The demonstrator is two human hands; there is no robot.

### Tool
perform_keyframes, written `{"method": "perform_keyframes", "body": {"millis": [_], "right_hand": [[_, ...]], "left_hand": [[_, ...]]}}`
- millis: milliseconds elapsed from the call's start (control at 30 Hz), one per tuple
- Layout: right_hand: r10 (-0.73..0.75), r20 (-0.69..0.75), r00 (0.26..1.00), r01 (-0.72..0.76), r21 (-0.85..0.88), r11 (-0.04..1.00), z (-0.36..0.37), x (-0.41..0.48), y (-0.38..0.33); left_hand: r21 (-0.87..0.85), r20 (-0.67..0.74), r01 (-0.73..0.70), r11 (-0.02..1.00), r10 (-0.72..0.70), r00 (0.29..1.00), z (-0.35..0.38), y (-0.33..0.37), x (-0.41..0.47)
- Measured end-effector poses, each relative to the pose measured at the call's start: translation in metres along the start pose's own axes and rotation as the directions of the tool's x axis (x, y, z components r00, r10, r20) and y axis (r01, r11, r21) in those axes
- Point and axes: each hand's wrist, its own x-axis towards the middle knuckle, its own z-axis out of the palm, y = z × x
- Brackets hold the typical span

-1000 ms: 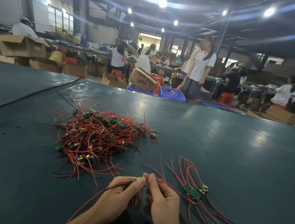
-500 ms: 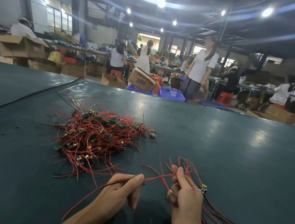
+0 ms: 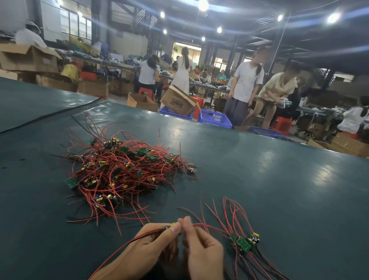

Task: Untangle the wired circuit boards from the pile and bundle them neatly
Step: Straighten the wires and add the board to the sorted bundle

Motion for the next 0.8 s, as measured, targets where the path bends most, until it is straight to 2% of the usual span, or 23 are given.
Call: {"method": "perform_keyframes", "body": {"millis": [33,100,200,333,500,567,667,733,800], "right_hand": [[0.0,0.042,0.999,0.001,-0.01,1.0,0.005,-0.004,0.002],[-0.002,0.018,1.0,0.003,-0.027,1.0,0.007,-0.005,0.003],[-0.042,-0.118,0.992,0.038,-0.043,0.998,-0.001,0.001,-0.003],[-0.061,-0.31,0.949,0.101,0.113,0.988,-0.023,0.016,-0.015],[-0.131,-0.389,0.912,0.194,0.127,0.973,-0.031,0.018,-0.019],[-0.11,-0.326,0.939,0.161,0.134,0.978,-0.025,0.014,-0.018],[-0.078,-0.08,0.994,0.081,0.039,0.996,-0.012,0.003,-0.012],[-0.093,0.1,0.991,0.1,-0.071,0.992,-0.002,-0.006,-0.008],[-0.118,0.152,0.981,0.138,-0.125,0.983,0.005,-0.01,-0.003]], "left_hand": [[-0.036,0.0,0.024,0.999,-0.024,1.0,0.0,0.001,-0.001],[-0.059,0.034,0.055,0.997,-0.053,0.998,-0.001,0.001,0.0],[0.002,0.048,0.073,0.997,-0.073,0.996,0.0,0.004,-0.001],[-0.029,0.065,0.076,0.997,-0.074,0.995,0.001,0.009,0.0],[-0.076,0.03,0.077,0.994,-0.075,0.997,0.002,0.007,0.0],[-0.12,0.002,0.093,0.988,-0.093,0.996,0.0,0.005,0.001],[-0.169,-0.006,0.146,0.975,-0.149,0.989,-0.004,0.004,0.001],[-0.193,0.028,0.183,0.964,-0.181,0.983,-0.003,0.004,0.0],[-0.204,0.047,0.21,0.956,-0.204,0.978,-0.002,0.007,-0.002]]}}
